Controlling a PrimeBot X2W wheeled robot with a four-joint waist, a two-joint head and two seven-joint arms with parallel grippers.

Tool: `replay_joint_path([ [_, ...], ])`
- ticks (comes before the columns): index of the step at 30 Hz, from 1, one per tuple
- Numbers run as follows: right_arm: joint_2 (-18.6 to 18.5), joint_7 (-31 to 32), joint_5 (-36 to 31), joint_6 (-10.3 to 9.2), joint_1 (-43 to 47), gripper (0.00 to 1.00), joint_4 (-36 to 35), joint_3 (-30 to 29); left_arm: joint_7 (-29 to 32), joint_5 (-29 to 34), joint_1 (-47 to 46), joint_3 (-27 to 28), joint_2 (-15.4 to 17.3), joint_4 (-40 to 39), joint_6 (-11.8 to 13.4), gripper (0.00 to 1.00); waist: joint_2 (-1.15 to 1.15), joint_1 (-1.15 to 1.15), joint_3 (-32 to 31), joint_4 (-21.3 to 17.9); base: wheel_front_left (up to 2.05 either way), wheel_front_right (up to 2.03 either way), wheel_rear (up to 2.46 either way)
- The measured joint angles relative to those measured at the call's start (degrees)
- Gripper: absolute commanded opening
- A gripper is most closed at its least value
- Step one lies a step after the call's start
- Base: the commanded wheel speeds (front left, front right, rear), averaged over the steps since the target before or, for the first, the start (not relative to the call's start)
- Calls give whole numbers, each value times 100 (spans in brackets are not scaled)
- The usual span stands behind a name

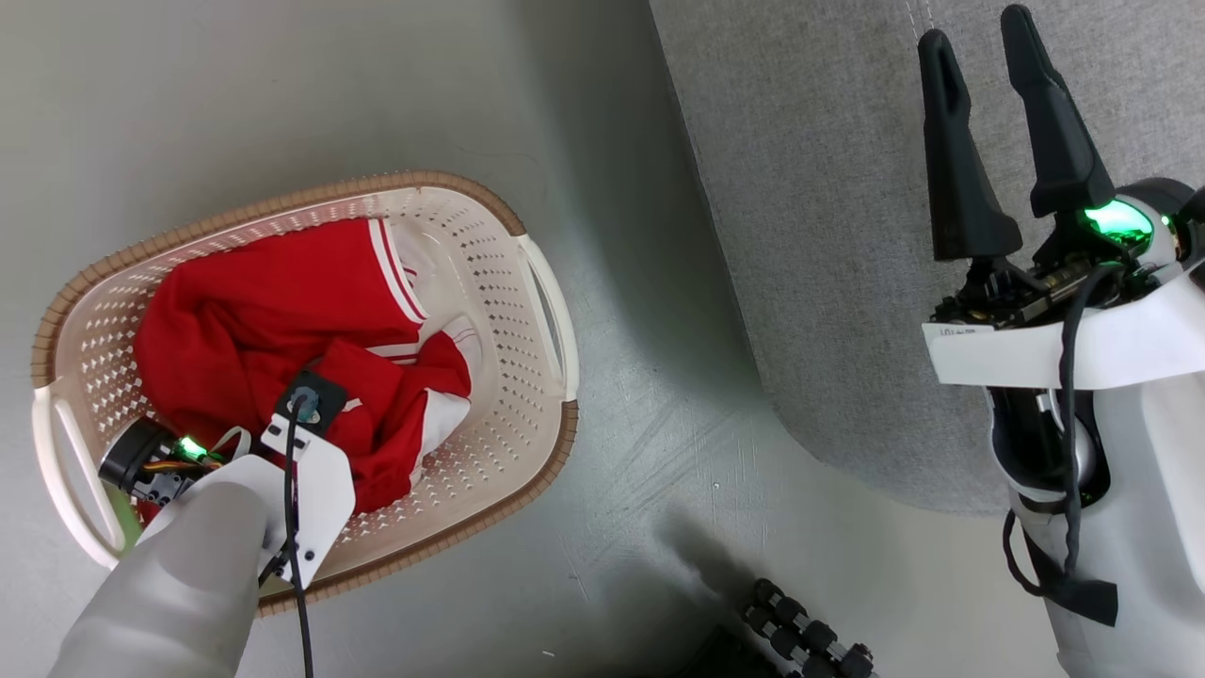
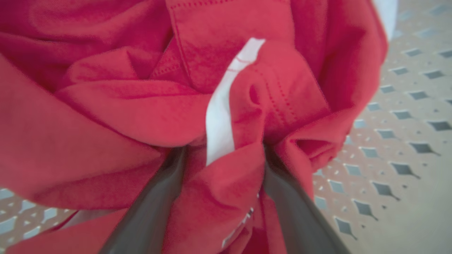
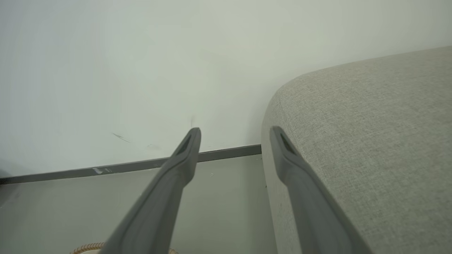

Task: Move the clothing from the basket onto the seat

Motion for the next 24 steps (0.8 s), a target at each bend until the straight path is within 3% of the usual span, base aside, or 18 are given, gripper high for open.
replay_joint_path([
  [1,8,0,0,0,-29,100,0,1,32,8,-31,-19,2,24,0,100,0,0,19,-16,0,0,0],
  [2,13,-1,0,0,-67,100,-5,1,46,8,-54,-23,5,29,-1,75,0,0,37,-31,0,0,0],
  [3,15,-16,0,0,-80,100,-18,1,43,8,-60,-23,5,26,-2,36,0,0,53,-45,0,0,0],
  [4,22,-16,0,0,-80,100,-22,2,41,7,-64,-22,8,26,-16,10,0,0,68,-59,0,0,0],
  [5,30,-16,0,0,-80,100,-22,4,40,7,-70,-22,10,26,-26,0,0,0,82,-72,0,0,0],
  [24,78,-22,3,0,-402,100,31,-47,-578,-162,-386,-11,-53,-240,-48,0,0,0,-35,-28,0,0,0],
])
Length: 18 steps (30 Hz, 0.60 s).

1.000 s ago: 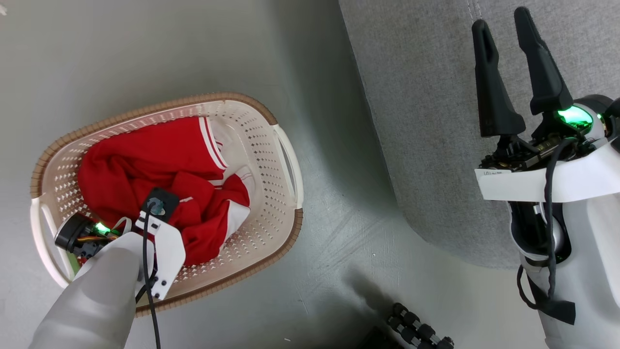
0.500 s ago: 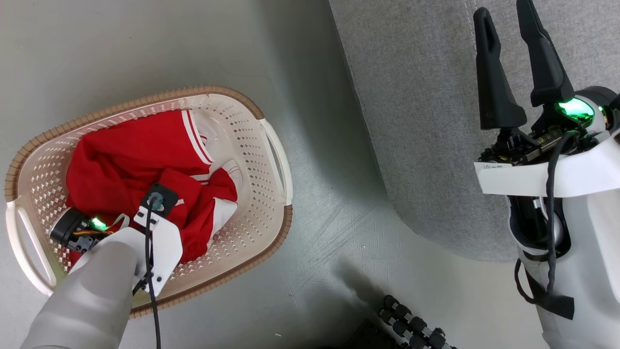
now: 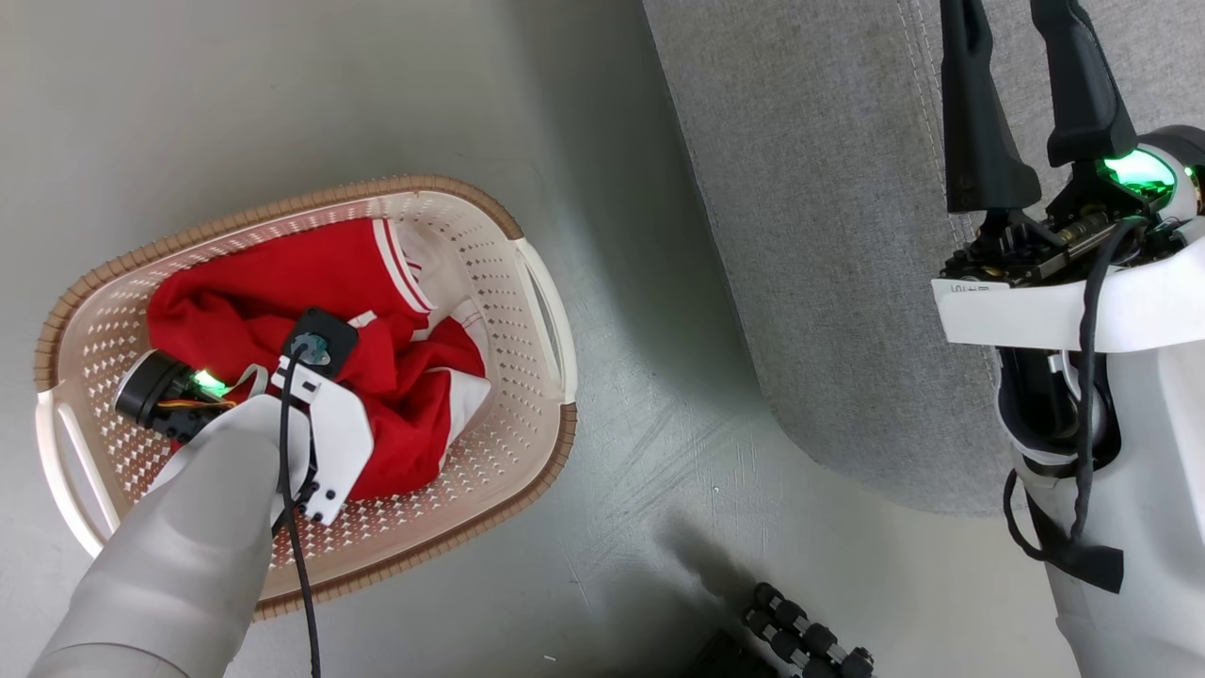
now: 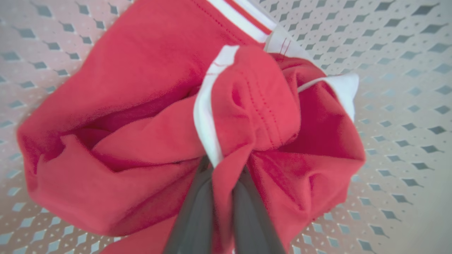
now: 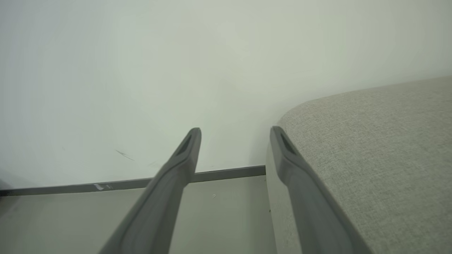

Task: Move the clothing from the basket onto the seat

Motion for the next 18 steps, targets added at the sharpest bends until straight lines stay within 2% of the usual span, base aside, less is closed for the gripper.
replay_joint_path([
  [18,-44,-1,12,0,-253,100,145,13,-1066,-592,25,-164,-91,-680,-1,0,0,0,-498,288,0,0,0],
])
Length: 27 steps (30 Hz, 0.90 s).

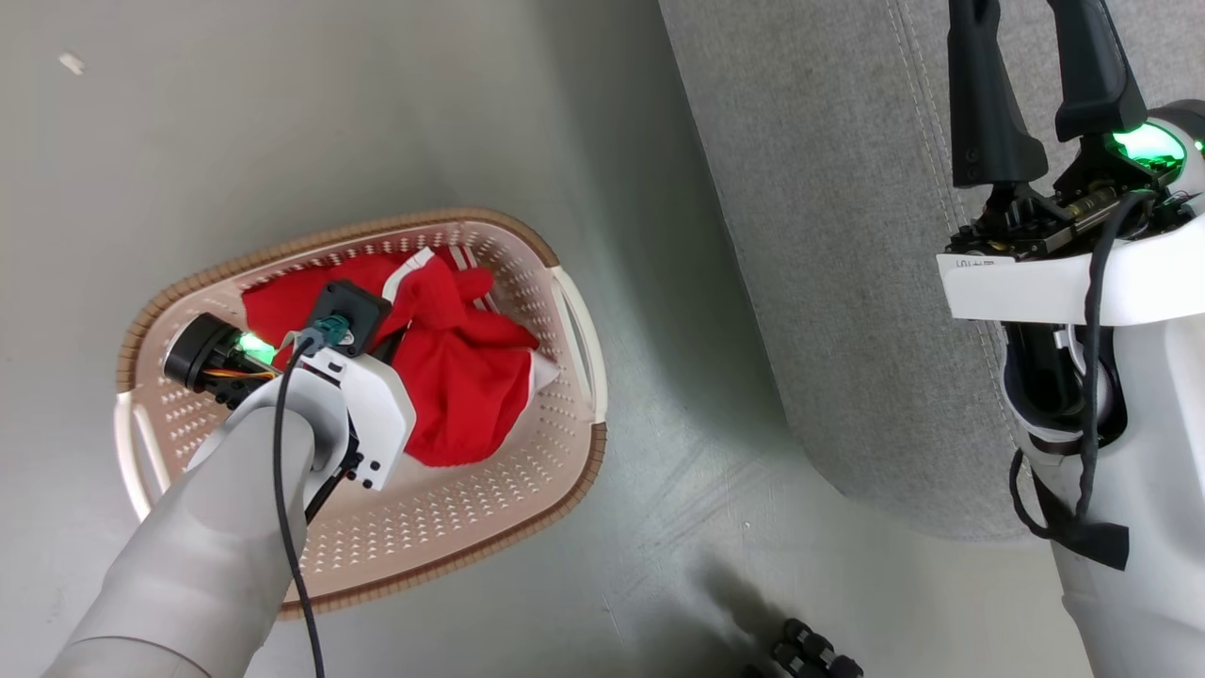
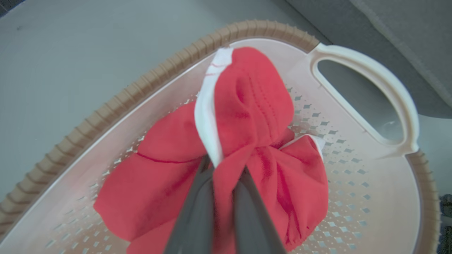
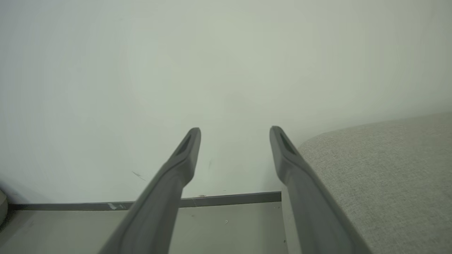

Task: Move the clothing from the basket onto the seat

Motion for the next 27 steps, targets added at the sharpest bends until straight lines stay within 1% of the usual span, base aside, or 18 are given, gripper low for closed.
replay_joint_path([
  [8,-167,0,0,0,1,100,189,119,-511,-360,199,47,69,-381,0,0,0,0,-344,197,0,0,0],
  [12,-232,0,18,0,4,100,289,166,-626,-525,247,30,104,-694,0,0,0,0,-596,333,0,0,0],
  [23,-443,0,62,0,96,100,527,296,-712,-856,469,-62,133,-1481,0,0,0,0,-1202,621,0,0,0],
  [27,-542,0,119,0,317,100,647,323,-737,-1053,620,-45,127,-1830,0,0,0,0,-1476,742,0,0,0],
])
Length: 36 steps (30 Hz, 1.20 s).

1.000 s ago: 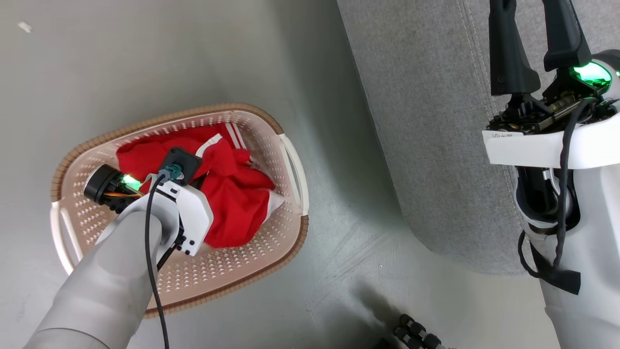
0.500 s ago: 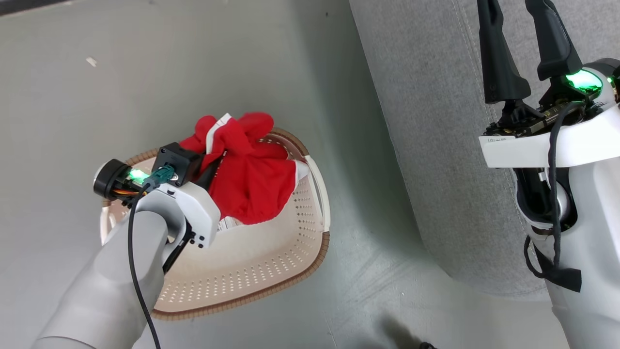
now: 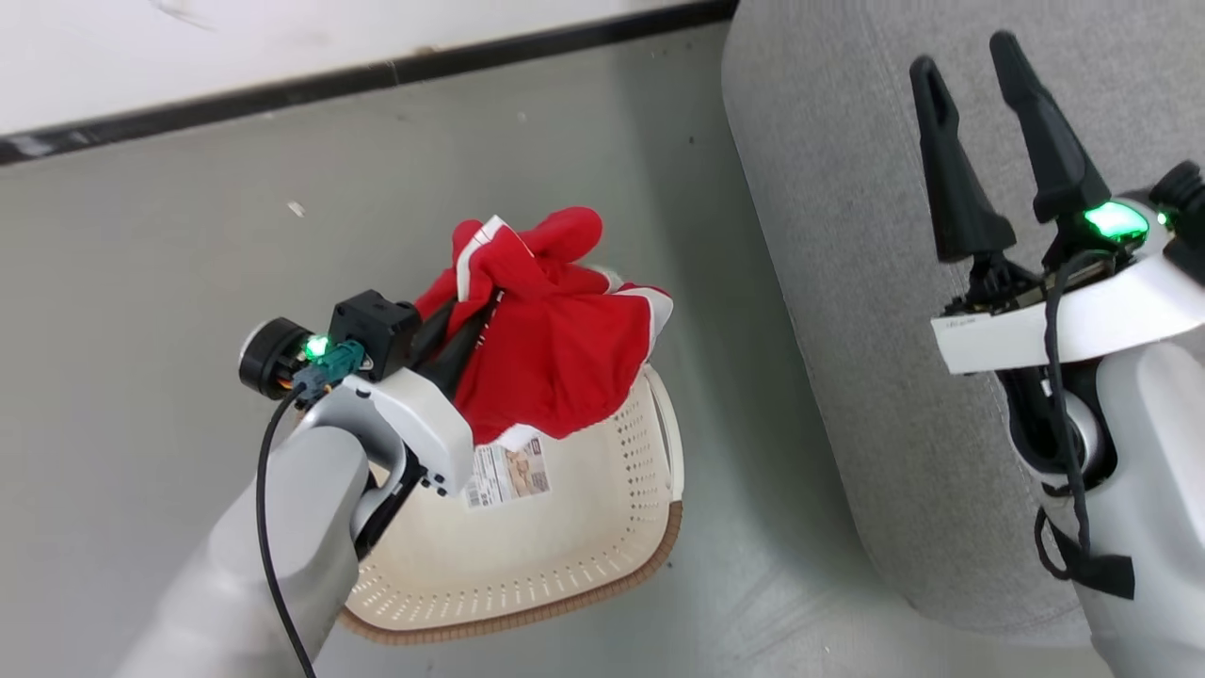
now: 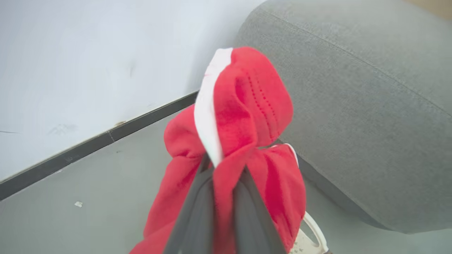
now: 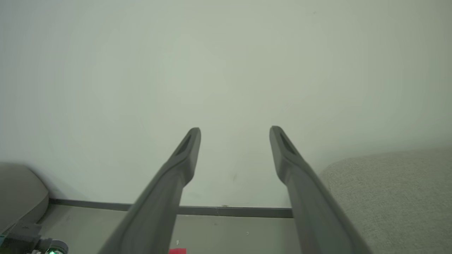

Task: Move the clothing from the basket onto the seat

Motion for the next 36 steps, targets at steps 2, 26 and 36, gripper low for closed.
replay_joint_path([
  [2,-42,0,7,0,155,100,25,19,0,-134,151,20,8,-229,0,0,0,0,-213,91,0,0,0],
  [26,-408,0,258,0,1290,100,382,427,0,-675,501,85,331,-1439,0,0,0,0,-1697,628,0,0,0],
  [36,-598,0,352,0,1503,100,503,789,55,-817,701,-60,359,-1634,0,0,0,0,-2090,741,0,0,0],
])
